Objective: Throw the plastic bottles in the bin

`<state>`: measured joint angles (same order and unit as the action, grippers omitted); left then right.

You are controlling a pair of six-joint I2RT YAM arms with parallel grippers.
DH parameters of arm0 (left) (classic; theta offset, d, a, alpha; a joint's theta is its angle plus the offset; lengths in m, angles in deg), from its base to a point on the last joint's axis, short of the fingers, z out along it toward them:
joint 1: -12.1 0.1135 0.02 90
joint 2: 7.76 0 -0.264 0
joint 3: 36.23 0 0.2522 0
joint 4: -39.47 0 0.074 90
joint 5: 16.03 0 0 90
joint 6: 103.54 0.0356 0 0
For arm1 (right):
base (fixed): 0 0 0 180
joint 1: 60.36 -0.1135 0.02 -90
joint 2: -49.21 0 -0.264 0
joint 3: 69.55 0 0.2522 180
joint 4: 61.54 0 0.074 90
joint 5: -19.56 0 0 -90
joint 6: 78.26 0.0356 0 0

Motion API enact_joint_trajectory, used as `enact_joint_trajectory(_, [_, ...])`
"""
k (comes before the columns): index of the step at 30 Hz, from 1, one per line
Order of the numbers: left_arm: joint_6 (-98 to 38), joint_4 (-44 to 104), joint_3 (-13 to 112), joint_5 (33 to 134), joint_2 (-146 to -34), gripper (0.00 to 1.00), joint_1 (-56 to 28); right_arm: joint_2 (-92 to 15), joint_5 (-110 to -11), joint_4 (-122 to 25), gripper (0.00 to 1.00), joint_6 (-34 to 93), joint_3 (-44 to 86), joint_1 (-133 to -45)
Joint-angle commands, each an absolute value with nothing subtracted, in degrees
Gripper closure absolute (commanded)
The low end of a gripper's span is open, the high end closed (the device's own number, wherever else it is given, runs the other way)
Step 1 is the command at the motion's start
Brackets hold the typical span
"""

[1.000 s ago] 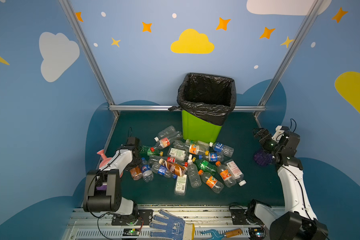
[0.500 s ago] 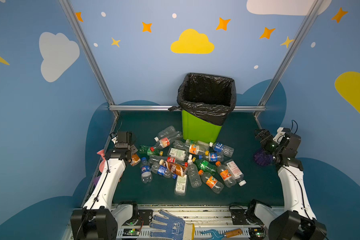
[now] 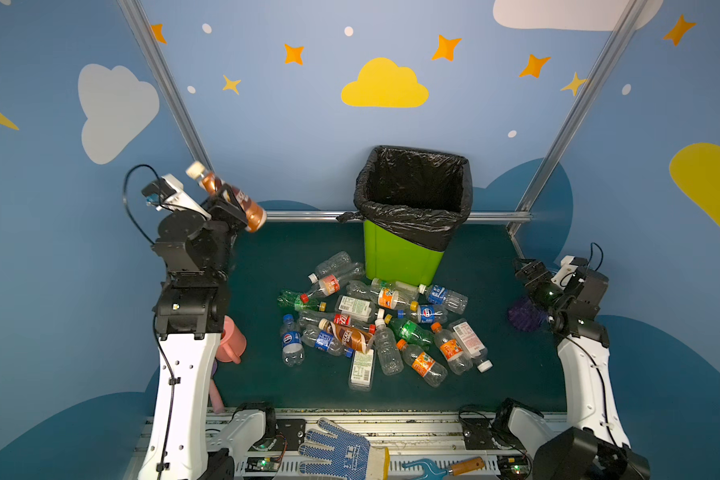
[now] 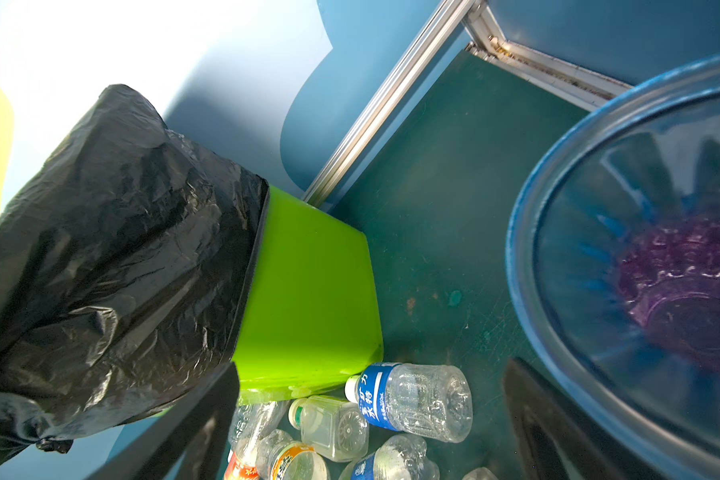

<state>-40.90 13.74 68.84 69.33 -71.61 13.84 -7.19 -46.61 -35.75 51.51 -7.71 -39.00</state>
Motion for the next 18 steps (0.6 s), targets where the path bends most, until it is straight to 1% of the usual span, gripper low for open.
enact_joint_trajectory(1, [-45.0,23.09,77.12,80.26,-80.94,0.58,10.71,-5.74,-44.67,-37.33,0.02,51.27,-9.41,-38.35])
enact_joint_trajectory(2, [-43.82,22.36,80.73,80.76,-84.35,0.58,7.51,-5.74,-43.92,-37.92,0.02,51.82,-9.89,-38.35])
enact_joint_trajectory(5, [-33.87,17.11,94.4,78.38,-97.49,0.56,-6.77,-6.43,-40.21,-40.01,0.02,53.29,-10.87,-38.56])
enact_joint_trajectory(7, [-31.81,7.55,109.92,80.18,-110.13,0.53,-13.03,-7.48,-38.05,-40.2,0.02,52.86,-10.43,-39.09])
enact_joint_trajectory(8, [-32.36,1.11,121.11,80.38,-116.1,0.49,-14.41,-7.87,-37.35,-39.42,0.03,52.37,-9.83,-39.07])
enact_joint_trajectory(9, [-32.98,-5.9,135.02,80.41,-124.57,0.41,-15.4,-8.16,-36.71,-38.2,0.03,51.46,-8.94,-39.0])
enact_joint_trajectory(10, [-33.76,-11.85,149.18,79.71,-131.81,0.26,-15.9,-8.15,-36.28,-36.56,0.02,50.2,-7.95,-39.08])
enact_joint_trajectory(11, [-34.7,-12.9,157.24,79.57,-135.64,0.19,-15.87,-8.01,-36.33,-34.8,0.02,49.01,-7.02,-39.09])
enact_joint_trajectory(12, [-36.54,-9.84,151.81,79.95,-132.35,0.12,-15.44,-7.25,-36.9,-33.25,0.02,47.86,-6.39,-38.99])
enact_joint_trajectory(14, [-35.05,-2.32,138.25,78.03,-124.69,0.07,-15.76,-5.49,-38.8,-31.97,0.02,46.58,-6.34,-38.89])
enact_joint_trajectory(15, [-32.97,2.34,130.94,76.43,-120.49,0.01,-16.31,-4.62,-39.62,-32.17,0.02,46.46,-6.9,-38.92])
enact_joint_trajectory(18, [-28.47,17.2,110.35,72.68,-108.19,0.0,-17.5,-3.51,-39.57,-32.71,0.02,46.52,-8.38,-39.04])
